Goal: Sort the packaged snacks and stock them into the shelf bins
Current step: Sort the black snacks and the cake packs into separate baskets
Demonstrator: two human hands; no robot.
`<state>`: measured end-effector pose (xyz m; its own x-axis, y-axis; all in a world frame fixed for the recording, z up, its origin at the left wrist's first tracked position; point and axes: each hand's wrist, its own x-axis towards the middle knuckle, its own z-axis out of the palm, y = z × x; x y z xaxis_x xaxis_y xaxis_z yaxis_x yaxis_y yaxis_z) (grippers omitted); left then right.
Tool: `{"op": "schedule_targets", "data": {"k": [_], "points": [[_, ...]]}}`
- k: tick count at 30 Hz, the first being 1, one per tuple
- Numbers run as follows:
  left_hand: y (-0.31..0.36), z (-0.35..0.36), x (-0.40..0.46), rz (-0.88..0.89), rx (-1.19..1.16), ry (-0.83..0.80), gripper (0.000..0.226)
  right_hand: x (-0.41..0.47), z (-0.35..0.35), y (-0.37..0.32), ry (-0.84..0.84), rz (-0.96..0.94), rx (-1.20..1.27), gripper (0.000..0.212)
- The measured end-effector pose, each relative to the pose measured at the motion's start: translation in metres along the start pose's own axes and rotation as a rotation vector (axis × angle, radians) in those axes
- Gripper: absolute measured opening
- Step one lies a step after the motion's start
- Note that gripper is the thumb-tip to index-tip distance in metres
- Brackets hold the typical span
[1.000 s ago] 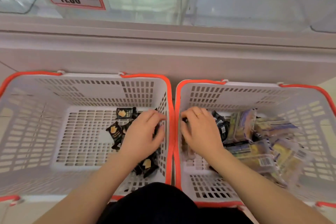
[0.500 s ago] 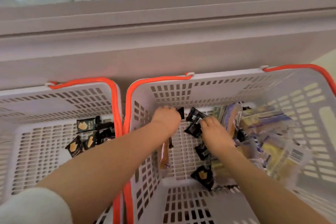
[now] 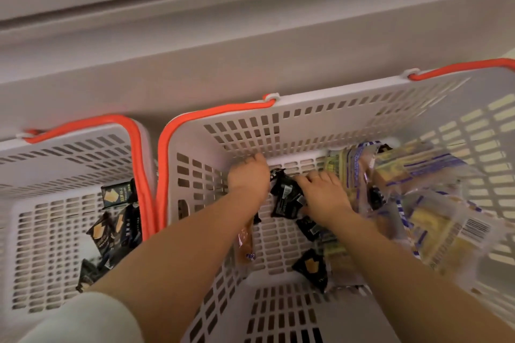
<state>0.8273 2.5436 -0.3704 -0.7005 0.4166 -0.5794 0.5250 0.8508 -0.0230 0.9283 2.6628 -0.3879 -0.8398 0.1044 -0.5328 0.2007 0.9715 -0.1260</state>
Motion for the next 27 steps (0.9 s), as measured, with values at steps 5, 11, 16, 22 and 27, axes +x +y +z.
{"op": "schedule_targets", "data": {"k": [5,11,16,22,27], "points": [[0.000,0.011,-0.005,0.057,0.104,0.012,0.040,-0.022,0.022,-0.020,0.054,-0.111,0.144,0.055],[-0.010,-0.001,-0.016,0.121,0.036,0.023,0.029,-0.037,0.033,-0.027,0.018,-0.182,0.057,0.057],[-0.011,-0.035,-0.042,0.308,-0.061,0.230,0.035,-0.021,0.024,-0.036,-0.107,-0.186,-0.088,0.053],[-0.052,-0.073,-0.079,0.448,-0.598,0.313,0.027,-0.044,-0.010,-0.028,0.109,0.103,0.699,0.036],[-0.081,-0.088,-0.136,0.327,-1.008,0.534,0.024,-0.079,-0.076,-0.045,0.185,0.022,1.276,0.026]]}}
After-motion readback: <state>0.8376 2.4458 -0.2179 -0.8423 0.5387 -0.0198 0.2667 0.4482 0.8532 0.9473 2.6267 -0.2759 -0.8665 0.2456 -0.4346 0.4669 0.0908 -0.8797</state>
